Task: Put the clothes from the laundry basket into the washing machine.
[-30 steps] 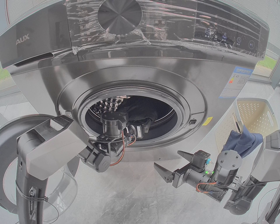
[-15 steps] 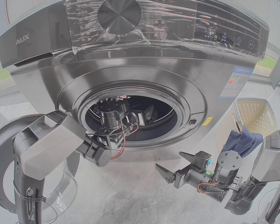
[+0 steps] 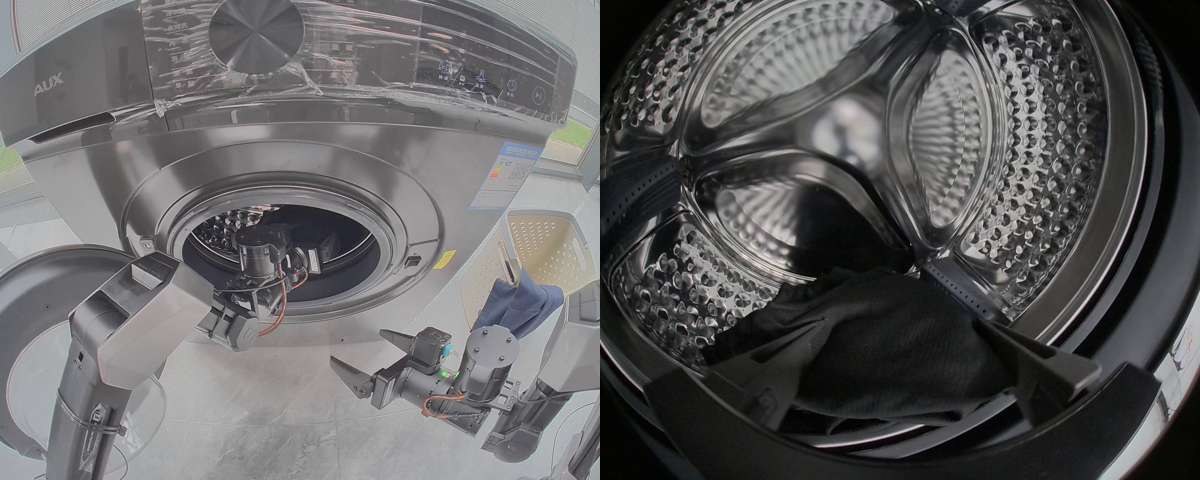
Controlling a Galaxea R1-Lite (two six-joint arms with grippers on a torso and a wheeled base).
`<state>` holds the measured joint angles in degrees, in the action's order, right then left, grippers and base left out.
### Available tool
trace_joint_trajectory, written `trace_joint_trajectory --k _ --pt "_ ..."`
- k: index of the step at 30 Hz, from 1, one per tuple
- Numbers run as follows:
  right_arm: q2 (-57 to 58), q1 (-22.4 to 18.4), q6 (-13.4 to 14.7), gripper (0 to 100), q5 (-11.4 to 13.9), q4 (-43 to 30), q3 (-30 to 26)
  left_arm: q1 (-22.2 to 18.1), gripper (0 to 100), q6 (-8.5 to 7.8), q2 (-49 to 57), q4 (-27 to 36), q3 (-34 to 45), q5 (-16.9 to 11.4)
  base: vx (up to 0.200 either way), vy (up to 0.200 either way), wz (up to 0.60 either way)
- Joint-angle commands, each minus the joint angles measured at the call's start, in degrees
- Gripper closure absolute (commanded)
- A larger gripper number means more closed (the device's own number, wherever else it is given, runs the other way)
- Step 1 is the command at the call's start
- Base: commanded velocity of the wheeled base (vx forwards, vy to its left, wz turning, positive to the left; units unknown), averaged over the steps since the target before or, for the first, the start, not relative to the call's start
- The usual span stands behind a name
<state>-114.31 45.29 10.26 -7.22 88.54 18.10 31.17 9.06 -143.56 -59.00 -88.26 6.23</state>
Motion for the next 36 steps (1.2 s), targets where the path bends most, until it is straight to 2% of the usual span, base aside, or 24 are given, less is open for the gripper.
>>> trace_joint_trajectory --k 1,6,7,8,19,20,23,26,27,30,31,35,36 --pt "0.1 0.2 -0.1 0 0.0 0.1 0.2 -0.1 100 -0.27 -4.4 2.8 -6.2 0.2 0.000 0.000 0.00" --pt "0.1 0.2 -0.1 0 -0.1 0.1 0.4 -0.4 100 0.08 -8.1 4.6 -15.9 1.9 0.000 0.000 0.00" --pt "0.1 0.2 -0.2 0 -0.1 0.1 0.5 -1.1 100 0.17 -10.8 5.0 -22.2 3.8 0.000 0.000 0.00" --pt "0.1 0.2 -0.2 0 -0.1 0.1 0.5 -1.4 100 0.17 -11.9 5.4 -24.9 4.4 0.000 0.000 0.00" --pt "0.1 0.2 -0.2 0 -0.2 0.1 0.6 -1.6 100 0.35 -11.7 5.8 -26.3 5.0 0.000 0.000 0.00" --pt "0.1 0.2 -0.2 0 -0.2 0.1 0.6 -1.6 0 0.43 -11.1 5.8 -26.3 5.0 0.000 0.000 0.00" --pt "0.1 0.0 -0.2 0 -0.2 0.1 0.6 -1.0 0 1.67 -7.9 5.8 -23.7 5.6 0.000 0.000 0.00" --pt "0.1 0.0 -0.2 0 -0.2 0.1 0.6 -0.3 0 2.10 -4.5 5.8 -19.3 5.7 0.000 0.000 0.00" --pt "0.1 -0.1 -0.2 0 -0.2 0.0 0.6 0.0 0 2.02 -1.1 5.9 -13.9 5.7 0.000 0.000 0.00" --pt "0.1 -0.3 -0.2 0 -0.1 0.0 0.4 0.6 0 1.93 2.6 5.9 -8.0 5.7 0.000 0.000 0.00" --pt "0.2 -0.4 -0.2 0 -0.1 0.1 0.3 0.7 0 1.67 5.7 5.7 -3.1 5.6 0.000 0.000 0.00" --pt "0.4 -0.7 -0.2 0 -0.1 0.0 0.0 1.8 0 1.40 12.2 5.2 9.8 4.0 0.000 0.000 0.00" --pt "0.4 -1.1 -0.2 0 0.0 -0.1 0.0 2.1 0 1.40 15.3 5.1 15.2 2.5 0.000 0.000 0.00"
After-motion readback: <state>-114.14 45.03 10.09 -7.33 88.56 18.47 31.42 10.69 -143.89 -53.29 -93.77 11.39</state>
